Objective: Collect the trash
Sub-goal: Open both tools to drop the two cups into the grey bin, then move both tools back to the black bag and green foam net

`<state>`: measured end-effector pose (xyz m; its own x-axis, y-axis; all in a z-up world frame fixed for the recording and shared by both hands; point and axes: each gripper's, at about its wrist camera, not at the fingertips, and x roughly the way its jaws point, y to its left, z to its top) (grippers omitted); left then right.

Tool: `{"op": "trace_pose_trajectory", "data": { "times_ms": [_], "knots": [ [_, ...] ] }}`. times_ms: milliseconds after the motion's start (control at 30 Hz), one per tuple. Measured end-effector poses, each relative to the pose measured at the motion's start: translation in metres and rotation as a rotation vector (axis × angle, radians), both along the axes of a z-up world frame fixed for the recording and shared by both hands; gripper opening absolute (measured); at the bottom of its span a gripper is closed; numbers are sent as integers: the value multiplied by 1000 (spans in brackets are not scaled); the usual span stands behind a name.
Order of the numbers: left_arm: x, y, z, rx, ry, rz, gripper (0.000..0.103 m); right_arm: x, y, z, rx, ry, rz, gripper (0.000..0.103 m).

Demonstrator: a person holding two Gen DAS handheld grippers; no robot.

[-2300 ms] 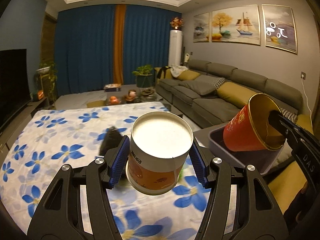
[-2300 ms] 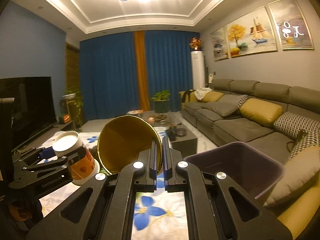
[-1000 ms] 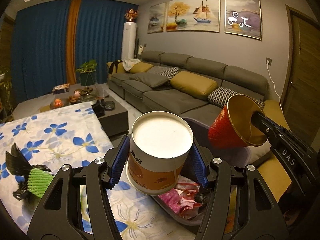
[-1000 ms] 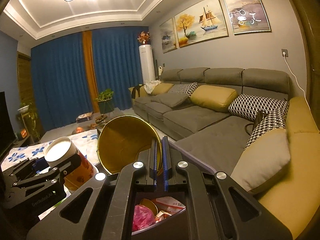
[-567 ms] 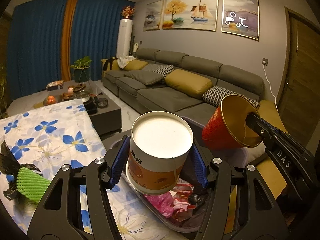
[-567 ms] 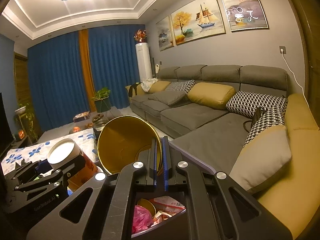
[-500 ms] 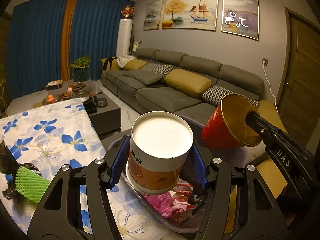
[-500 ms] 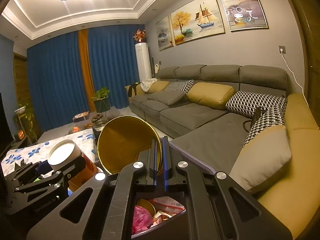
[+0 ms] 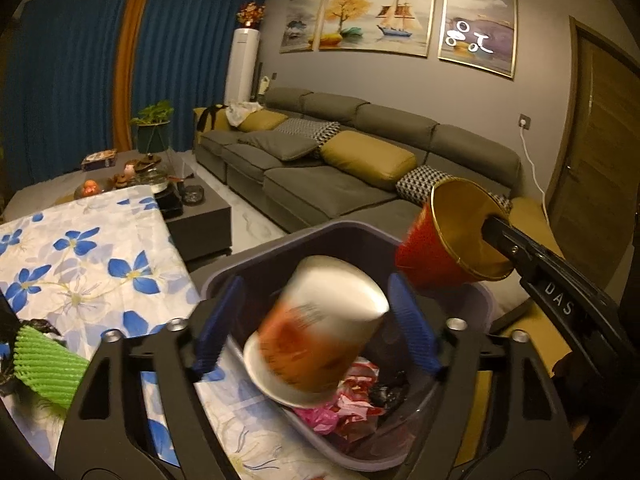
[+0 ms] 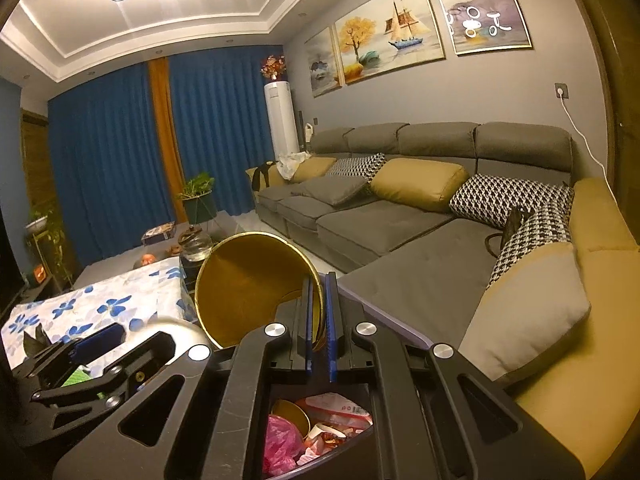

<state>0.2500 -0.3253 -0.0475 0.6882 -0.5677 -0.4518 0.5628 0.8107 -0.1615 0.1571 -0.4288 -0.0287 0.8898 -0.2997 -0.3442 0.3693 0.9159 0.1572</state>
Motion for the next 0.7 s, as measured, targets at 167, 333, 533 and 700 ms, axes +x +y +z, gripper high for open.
{"op": "trace_pose_trajectory", "data": {
  "times_ms": [167, 333, 533, 700],
  "knots": [
    [2, 24, 6, -37, 8, 70, 94, -7, -3, 3, 1, -20, -21, 53],
    [-1, 53, 13, -30, -10, 184, 96, -17, -1, 12, -15, -43, -36, 64],
    [-9, 101, 14, 4, -24, 321, 97, -29, 11, 19, -25, -74, -34, 82],
    [-14, 156, 10, 21, -16, 432, 97, -33, 31, 20, -32, -68, 8, 85]
  ]
}}
